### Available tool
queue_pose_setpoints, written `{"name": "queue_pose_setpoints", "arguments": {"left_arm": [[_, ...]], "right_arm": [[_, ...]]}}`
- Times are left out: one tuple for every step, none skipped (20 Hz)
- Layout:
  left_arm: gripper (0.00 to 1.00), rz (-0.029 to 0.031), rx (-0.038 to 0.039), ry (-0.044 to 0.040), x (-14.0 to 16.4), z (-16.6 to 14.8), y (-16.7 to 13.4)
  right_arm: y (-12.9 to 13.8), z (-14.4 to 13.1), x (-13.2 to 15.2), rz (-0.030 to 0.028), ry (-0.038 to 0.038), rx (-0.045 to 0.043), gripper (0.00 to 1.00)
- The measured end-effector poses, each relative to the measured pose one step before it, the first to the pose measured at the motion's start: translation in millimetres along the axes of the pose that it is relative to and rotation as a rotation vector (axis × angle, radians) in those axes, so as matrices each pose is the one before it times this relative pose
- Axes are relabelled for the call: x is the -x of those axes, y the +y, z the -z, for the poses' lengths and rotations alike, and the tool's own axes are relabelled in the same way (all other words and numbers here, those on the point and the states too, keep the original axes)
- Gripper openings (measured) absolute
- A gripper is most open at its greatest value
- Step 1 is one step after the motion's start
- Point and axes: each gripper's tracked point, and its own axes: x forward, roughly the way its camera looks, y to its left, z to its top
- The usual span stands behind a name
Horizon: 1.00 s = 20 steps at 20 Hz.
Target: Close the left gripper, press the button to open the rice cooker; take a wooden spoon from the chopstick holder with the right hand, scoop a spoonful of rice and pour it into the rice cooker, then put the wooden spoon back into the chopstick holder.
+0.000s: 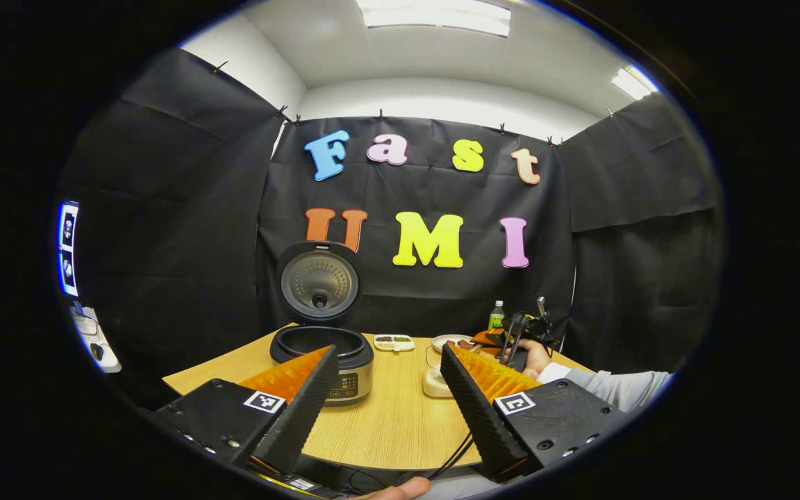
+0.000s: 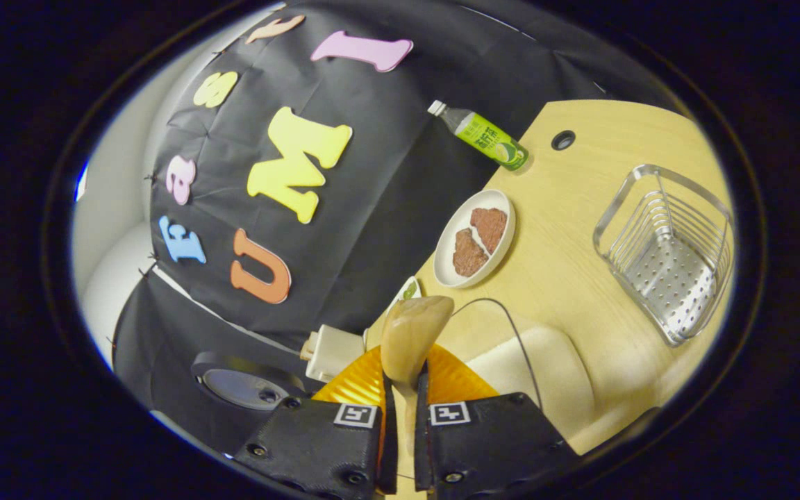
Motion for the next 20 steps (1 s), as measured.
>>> {"name": "queue_pose_setpoints", "arguments": {"left_arm": [[0.94,-0.00578,-0.00532,0.00397,-1.01,0.61,0.59],[0.94,-0.00728,-0.00451,0.00405,-2.73,1.84,2.06],[0.94,-0.00491,0.00276,0.00335,-2.60,1.18,1.38],[0.94,0.00096,0.01003,0.00765,-1.28,2.80,-1.84],[0.94,0.00352,0.00821,0.00359,-0.88,-0.28,-0.77],[0.95,0.00047,0.00428,-0.00012,-0.11,-0.18,-0.55],[0.95,-0.00083,-0.00107,-0.00069,1.67,-0.82,1.15],[0.95,-0.00066,-0.00551,-0.00324,1.22,-0.60,0.24],[0.95,0.00036,-0.00740,-0.00158,0.15,0.32,0.00],[0.95,0.00101,-0.00614,0.00021,1.20,-0.09,-0.52],[0.95,0.00051,-0.00434,-0.00026,0.08,1.61,-0.71],[0.94,0.00055,-0.00221,0.00073,-0.40,-0.38,-0.18],[0.94,0.00019,0.00089,0.00003,0.17,-0.27,0.63],[0.94,-0.00171,0.00234,-0.00022,-0.54,-0.70,0.17],[0.94,-0.00061,-0.00283,-0.00160,0.32,0.30,0.37],[0.95,-0.00712,-0.00111,-0.00046,0.05,-0.60,1.85],[0.95,-0.00420,-0.00273,0.00180,0.15,-0.87,1.29],[0.94,0.00043,-0.00629,-0.00453,1.01,-0.84,0.46],[0.95,0.00602,-0.00345,-0.00431,0.88,-1.10,-1.78],[0.94,0.01159,-0.00204,-0.00037,1.29,0.13,-2.43]], "right_arm": [[-0.83,-6.57,4.90,-0.01275,-0.01159,-0.02973,0.14],[0.28,-4.88,2.38,-0.01348,-0.00985,-0.02368,0.14],[-0.42,-5.67,2.94,-0.01359,-0.01440,-0.03574,0.14],[0.44,-5.56,2.32,-0.01570,-0.01084,-0.04041,0.14],[1.69,-2.59,1.58,-0.02166,0.00199,-0.04057,0.14],[2.39,-0.44,1.57,-0.03110,0.00616,-0.04555,0.14],[1.81,-3.37,2.28,-0.02715,-0.00094,-0.04937,0.14],[1.55,-0.06,1.99,-0.02357,0.00183,-0.05048,0.14],[0.39,-3.23,2.28,-0.02098,-0.00342,-0.04752,0.14],[1.95,-2.20,2.17,-0.02440,-0.00864,-0.04917,0.14],[4.30,0.60,2.49,-0.02500,0.00433,-0.04543,0.14],[6.56,2.92,0.40,-0.03485,0.00354,-0.04906,0.14],[6.73,2.38,-0.49,-0.03319,-0.00223,-0.05152,0.14],[4.72,3.96,-1.97,-0.02803,0.00107,-0.04869,0.14],[2.78,7.73,-0.84,-0.00873,0.00859,-0.03141,0.14],[0.35,8.92,-3.39,0.00269,0.00791,-0.00313,0.13],[-0.23,10.48,-2.09,0.01310,0.01186,0.02458,0.13],[1.39,9.46,-5.12,0.01222,0.00151,0.02202,0.14],[5.16,5.95,-0.99,0.01148,-0.00303,0.02189,0.14],[3.77,6.03,0.62,-0.00123,0.00340,0.00325,0.14]]}}
